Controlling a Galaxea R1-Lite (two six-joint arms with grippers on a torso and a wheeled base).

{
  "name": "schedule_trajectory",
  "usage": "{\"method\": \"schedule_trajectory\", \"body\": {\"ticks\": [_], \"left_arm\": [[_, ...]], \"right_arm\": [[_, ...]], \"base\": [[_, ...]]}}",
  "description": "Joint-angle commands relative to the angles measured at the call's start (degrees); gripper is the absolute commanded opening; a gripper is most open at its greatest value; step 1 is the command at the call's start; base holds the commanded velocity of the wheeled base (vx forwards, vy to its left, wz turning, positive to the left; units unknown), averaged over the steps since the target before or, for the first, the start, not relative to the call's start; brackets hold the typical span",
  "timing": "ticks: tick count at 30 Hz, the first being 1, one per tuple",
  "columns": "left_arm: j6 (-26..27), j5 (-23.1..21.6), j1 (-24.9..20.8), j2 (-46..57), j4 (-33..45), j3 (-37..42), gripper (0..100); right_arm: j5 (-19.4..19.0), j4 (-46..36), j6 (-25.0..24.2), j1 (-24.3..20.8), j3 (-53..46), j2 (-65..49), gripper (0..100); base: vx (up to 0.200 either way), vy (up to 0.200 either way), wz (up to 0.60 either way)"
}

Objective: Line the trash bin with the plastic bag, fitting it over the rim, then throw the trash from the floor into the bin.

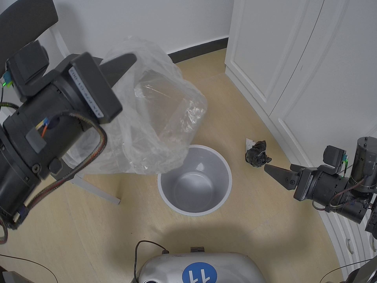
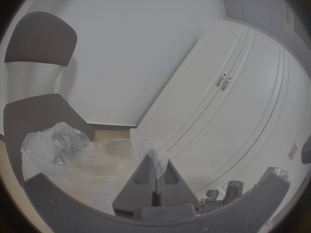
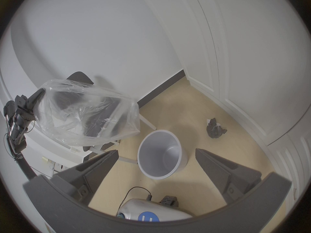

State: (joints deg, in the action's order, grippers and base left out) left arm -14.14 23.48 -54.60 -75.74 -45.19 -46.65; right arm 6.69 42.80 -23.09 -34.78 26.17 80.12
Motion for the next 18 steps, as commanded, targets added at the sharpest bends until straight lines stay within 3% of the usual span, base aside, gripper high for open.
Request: {"method": "schedule_trajectory", "body": {"ticks": [1, 6, 12, 16, 18], "left_arm": [[-0.1, 0.3, -2.9, 0.2, -0.2, -0.2, 0], [-0.4, 3.0, -5.0, -0.9, -3.0, -0.9, 0], [-0.4, 3.1, -5.3, -1.3, -3.7, -0.7, 0], [-0.4, 3.1, -7.7, 0.1, -3.7, -0.4, 0], [-0.4, 3.2, -9.2, 0.9, -3.7, -0.1, 0]], "right_arm": [[0.0, 0.0, 0.0, -0.8, -0.2, 0.9, 100], [0.2, -0.6, 0.6, -3.3, -2.1, 1.1, 100], [0.3, 0.1, 0.6, -3.8, -2.7, 4.3, 100], [0.6, 0.4, -0.4, -1.5, -0.9, 5.7, 100], [0.5, 2.1, -3.4, -0.3, 0.1, 6.1, 100]], "base": [[0.0, 0.0, 0.0], [0.0, 0.0, 0.0], [0.0, 0.0, 0.0], [0.0, 0.0, 0.0], [0.0, 0.0, 0.0]]}}
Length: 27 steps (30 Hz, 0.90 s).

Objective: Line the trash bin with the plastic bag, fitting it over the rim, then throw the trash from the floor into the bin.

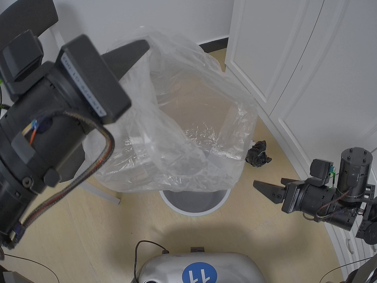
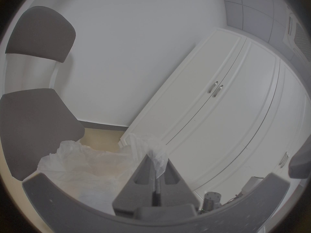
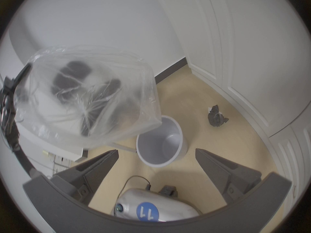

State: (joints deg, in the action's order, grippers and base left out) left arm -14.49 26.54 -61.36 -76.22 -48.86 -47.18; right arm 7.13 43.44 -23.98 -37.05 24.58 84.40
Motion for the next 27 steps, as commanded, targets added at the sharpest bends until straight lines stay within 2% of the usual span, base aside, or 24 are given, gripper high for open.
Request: {"method": "schedule_trajectory", "body": {"ticks": [1, 4, 8, 15, 27], "left_arm": [[0.0, 0.1, -3.2, 1.8, 0.0, 0.6, 0], [0.1, 0.2, -5.5, 2.6, -0.1, 0.9, 0], [0.1, 0.6, -8.7, 3.8, -0.1, 0.9, 0], [0.2, 3.9, -14.9, 3.0, -0.4, 1.0, 0], [0.1, 3.8, -15.5, 1.5, -1.9, 1.0, 0]], "right_arm": [[0.0, 2.7, -4.0, 2.1, 2.0, 1.8, 100], [-0.5, 5.7, -7.4, 3.5, 2.8, 3.0, 100], [-0.6, 9.5, -8.5, 4.7, 3.4, 5.2, 100], [-0.6, 15.0, -11.2, 2.6, 2.4, 9.2, 100], [-1.3, 17.5, -11.2, -2.7, -1.5, 9.6, 100]], "base": [[0.0, 0.0, 0.0], [0.0, 0.0, 0.0], [0.0, 0.0, 0.0], [0.0, 0.0, 0.0], [0.0, 0.0, 0.0]]}}
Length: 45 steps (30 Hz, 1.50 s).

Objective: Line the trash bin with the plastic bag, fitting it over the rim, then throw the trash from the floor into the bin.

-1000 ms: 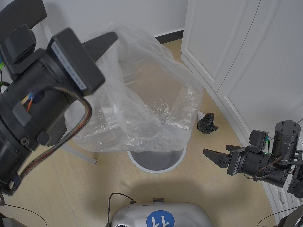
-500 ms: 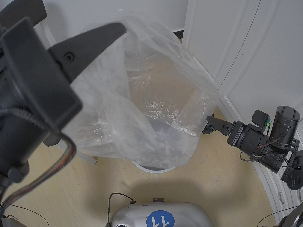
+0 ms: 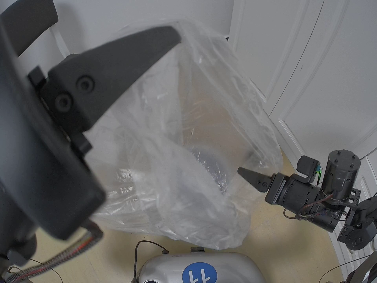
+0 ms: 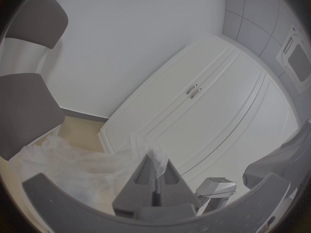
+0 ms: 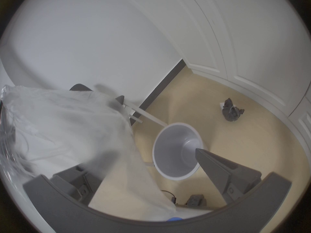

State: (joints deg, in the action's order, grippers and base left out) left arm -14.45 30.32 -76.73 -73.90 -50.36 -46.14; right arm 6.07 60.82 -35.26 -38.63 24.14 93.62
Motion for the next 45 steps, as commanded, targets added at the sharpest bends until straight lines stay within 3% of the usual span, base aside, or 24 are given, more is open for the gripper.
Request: {"method": "schedule_trajectory", "body": {"ticks": [1, 9, 33, 45], "left_arm": [[0.0, 0.0, -0.1, -1.0, -1.0, 0.0, 0], [0.1, 0.0, -0.1, -0.7, -1.8, -0.1, 0], [2.1, 0.2, 3.4, 2.4, -1.9, -1.1, 0], [2.1, 0.4, 3.5, 0.3, -8.4, -1.8, 0]], "right_arm": [[-0.8, 0.0, 0.3, -1.5, -1.5, 0.5, 100], [-2.9, 0.0, 1.7, -2.2, -3.7, 1.1, 100], [-2.9, -0.7, 7.0, -1.6, -5.8, -4.8, 100], [-2.2, 0.1, 6.8, -1.2, -4.7, -4.3, 100]], "base": [[0.0, 0.0, 0.0], [0.0, 0.0, 0.0], [0.0, 0.0, 0.0], [0.0, 0.0, 0.0]]}}
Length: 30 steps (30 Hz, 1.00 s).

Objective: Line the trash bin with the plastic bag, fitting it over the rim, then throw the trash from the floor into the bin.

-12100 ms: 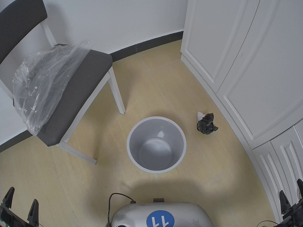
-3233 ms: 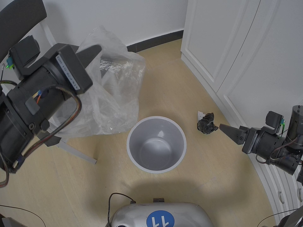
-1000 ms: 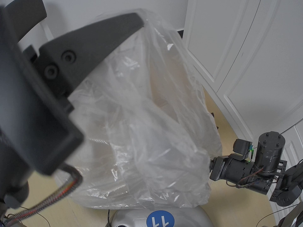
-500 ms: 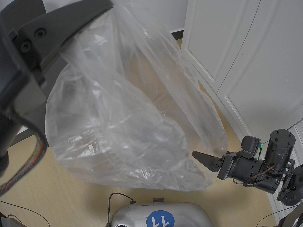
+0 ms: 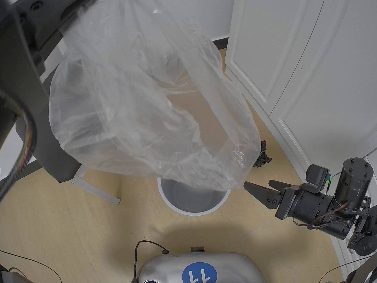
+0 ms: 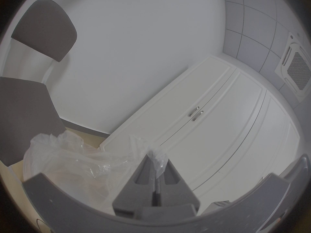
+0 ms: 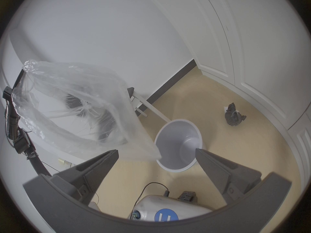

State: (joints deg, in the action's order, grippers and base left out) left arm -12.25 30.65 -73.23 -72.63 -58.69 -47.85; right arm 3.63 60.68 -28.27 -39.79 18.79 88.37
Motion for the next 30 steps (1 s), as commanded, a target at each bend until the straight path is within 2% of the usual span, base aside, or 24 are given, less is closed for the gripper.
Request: {"method": "schedule_trajectory", "body": {"ticks": [1, 6, 13, 16, 25, 30], "left_arm": [[-0.1, 0.1, -0.1, -1.0, -0.1, -0.1, 0], [-0.2, 0.1, -0.1, -1.1, -0.1, -0.1, 0], [-0.3, 0.1, -0.1, -1.5, -0.4, -0.2, 0], [-0.2, 0.1, -0.1, -2.2, -1.9, -0.2, 0], [-0.2, 0.1, -0.1, -2.7, -3.1, -0.2, 0], [-0.2, 0.0, -0.1, -2.6, -3.1, -0.3, 0]], "right_arm": [[0.1, 0.3, -0.6, 0.0, 1.0, 1.7, 100], [1.2, 3.5, -4.0, -0.6, 2.8, 5.3, 100], [4.3, 20.4, -9.9, -2.0, 3.2, 13.8, 100], [4.8, 23.9, -10.4, -2.9, 2.7, 16.8, 100], [5.1, 25.3, -11.1, -3.1, 3.2, 19.8, 100], [5.2, 29.2, -11.5, -2.5, 3.1, 20.9, 100]], "base": [[0.0, 0.0, 0.0], [0.0, 0.0, 0.0], [0.0, 0.0, 0.0], [0.0, 0.0, 0.0], [0.0, 0.0, 0.0], [0.0, 0.0, 0.0]]}}
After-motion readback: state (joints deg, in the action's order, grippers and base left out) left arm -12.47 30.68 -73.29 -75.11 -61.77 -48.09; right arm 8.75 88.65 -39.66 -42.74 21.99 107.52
